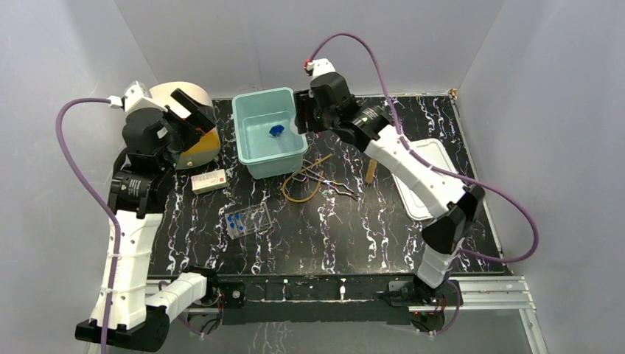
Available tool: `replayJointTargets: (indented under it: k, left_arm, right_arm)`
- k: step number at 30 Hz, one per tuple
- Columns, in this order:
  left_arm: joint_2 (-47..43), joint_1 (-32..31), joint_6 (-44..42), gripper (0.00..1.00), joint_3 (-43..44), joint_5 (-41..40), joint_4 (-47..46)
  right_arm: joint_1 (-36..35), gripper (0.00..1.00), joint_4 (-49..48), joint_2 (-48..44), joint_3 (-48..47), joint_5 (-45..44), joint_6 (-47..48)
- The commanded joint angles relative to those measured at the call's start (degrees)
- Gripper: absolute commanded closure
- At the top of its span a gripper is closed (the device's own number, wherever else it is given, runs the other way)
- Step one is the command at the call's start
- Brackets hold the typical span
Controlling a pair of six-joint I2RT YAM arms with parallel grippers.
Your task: Organize the chemistry lab equipment
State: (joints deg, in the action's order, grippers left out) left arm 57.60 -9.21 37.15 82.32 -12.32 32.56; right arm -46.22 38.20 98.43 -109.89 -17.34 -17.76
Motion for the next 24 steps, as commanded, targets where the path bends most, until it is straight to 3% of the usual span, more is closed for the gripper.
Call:
replayJointTargets:
  k: [1, 13, 24]
  left_arm:
    - [-0.8, 0.2, -2.6, 0.02, 3.6, -5.1, 2.4]
    - [-0.8, 0.2, -4.0, 0.02, 2.7, -5.6, 4.1]
    - [-0.8, 0.2, -3.9, 0.02, 0.8, -5.9, 5.0]
  right_arm:
    - [-2.1, 0.58, -4.8, 6.5, -8.3, 2.1, 4.3]
    - [-4.6, 0.58, 3.5, 31.6, -33.9, 10.2, 11.2]
    - [-5.8, 0.57, 5.8, 41.6, -38.8, 14.0, 11.1]
